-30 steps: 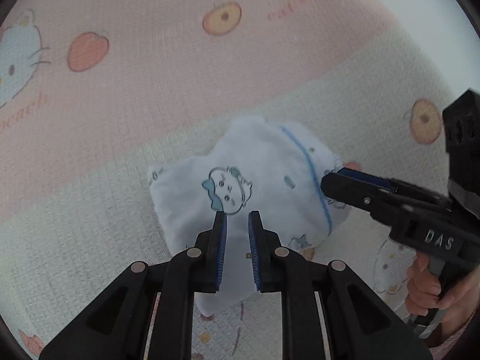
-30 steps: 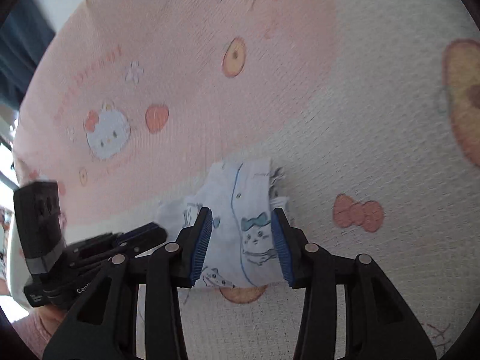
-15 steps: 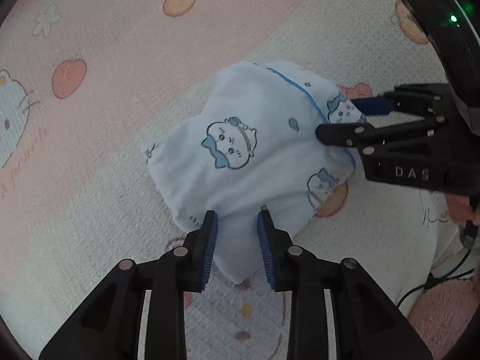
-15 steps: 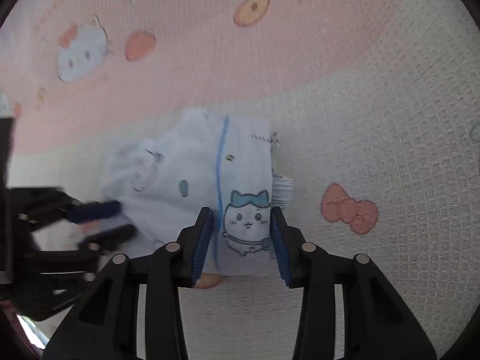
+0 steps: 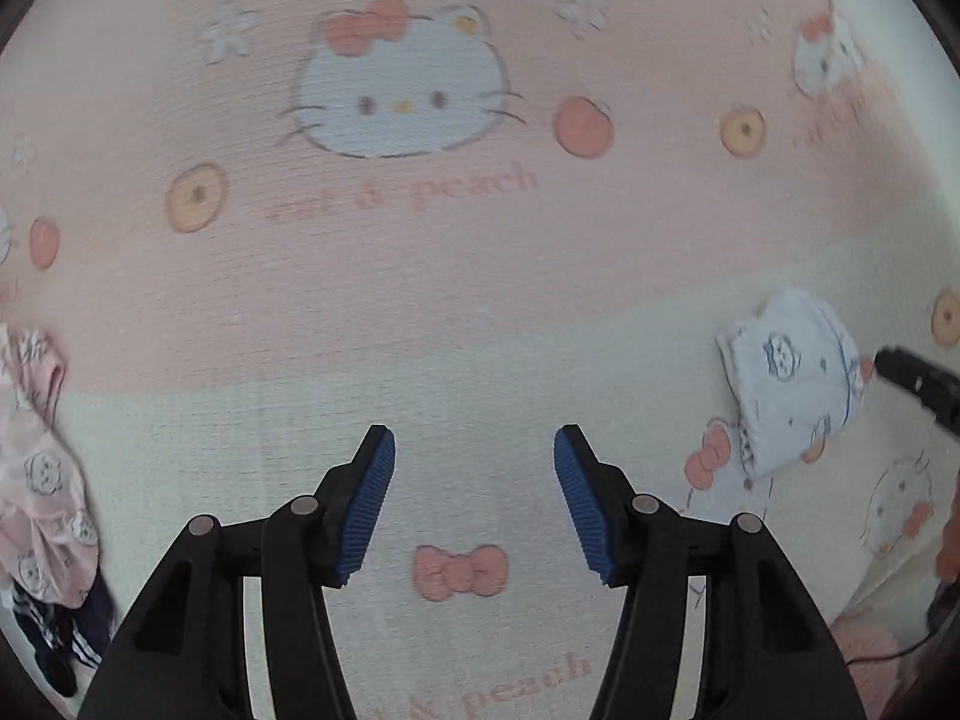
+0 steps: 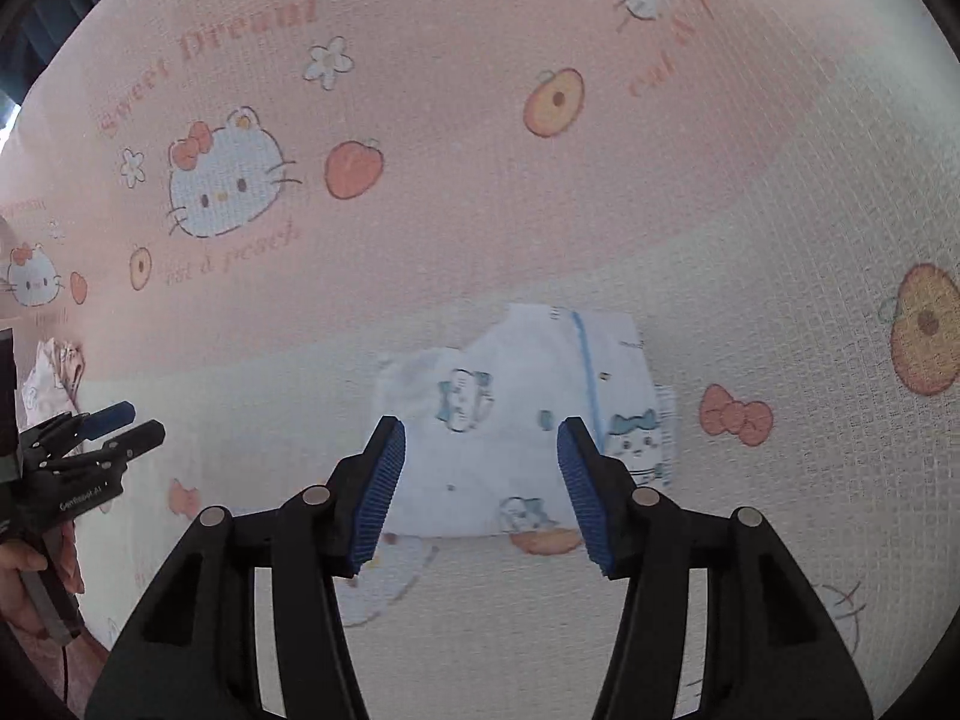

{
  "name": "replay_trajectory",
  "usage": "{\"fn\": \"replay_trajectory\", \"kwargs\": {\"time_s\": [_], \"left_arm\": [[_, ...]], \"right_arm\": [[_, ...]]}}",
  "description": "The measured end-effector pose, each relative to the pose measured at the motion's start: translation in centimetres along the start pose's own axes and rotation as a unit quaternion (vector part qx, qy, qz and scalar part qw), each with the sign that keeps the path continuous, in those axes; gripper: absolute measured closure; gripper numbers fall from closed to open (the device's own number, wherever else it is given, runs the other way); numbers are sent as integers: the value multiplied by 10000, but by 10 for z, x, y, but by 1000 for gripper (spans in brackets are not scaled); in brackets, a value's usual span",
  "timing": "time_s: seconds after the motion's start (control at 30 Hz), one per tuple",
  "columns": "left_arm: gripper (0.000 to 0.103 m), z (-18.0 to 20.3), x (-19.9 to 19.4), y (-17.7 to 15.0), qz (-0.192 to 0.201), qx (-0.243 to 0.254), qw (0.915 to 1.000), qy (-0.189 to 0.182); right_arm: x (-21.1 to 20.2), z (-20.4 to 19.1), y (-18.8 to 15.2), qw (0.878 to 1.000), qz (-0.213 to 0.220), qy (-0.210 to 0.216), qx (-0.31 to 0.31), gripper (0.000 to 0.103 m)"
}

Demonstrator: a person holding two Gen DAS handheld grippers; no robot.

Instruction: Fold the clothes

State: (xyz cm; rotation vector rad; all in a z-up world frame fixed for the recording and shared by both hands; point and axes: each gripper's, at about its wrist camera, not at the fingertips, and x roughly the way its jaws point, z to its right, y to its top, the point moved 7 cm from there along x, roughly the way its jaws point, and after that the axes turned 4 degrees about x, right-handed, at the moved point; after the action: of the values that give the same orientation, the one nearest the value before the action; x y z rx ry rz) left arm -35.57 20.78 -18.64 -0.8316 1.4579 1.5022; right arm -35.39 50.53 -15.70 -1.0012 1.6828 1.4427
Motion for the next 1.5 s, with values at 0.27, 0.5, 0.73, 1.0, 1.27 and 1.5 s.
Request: {"fn": "replay_trajectory", "kwargs": {"time_s": [0.27, 0.5, 0.73, 1.0, 1.27, 1.5], "left_arm": [[42, -90, -85, 4, 609, -362, 9950, 699], [40, -124, -167, -6, 1221, -606, 9870, 851], [39, -140, -274, -56, 2153, -729, 9731, 375], [25, -152, -310, -133, 2044, -736, 9745, 560], [20, -122, -297, -204, 1649, -741, 9832, 250], [20, -107, -305, -235, 1587, -350, 9846, 648]], "right_arm": [[-23, -136, -27, 9981, 93, 273, -549, 48], [-76, -242, -41, 9934, 604, 500, -842, 47], [-159, -298, -81, 9849, 1183, 626, -1102, 21], [-191, -284, -164, 9896, 1114, 575, -705, 11], [-190, -270, -232, 9946, 862, 430, -396, 4], [-207, -273, -264, 9930, 861, 389, -712, 4]]}}
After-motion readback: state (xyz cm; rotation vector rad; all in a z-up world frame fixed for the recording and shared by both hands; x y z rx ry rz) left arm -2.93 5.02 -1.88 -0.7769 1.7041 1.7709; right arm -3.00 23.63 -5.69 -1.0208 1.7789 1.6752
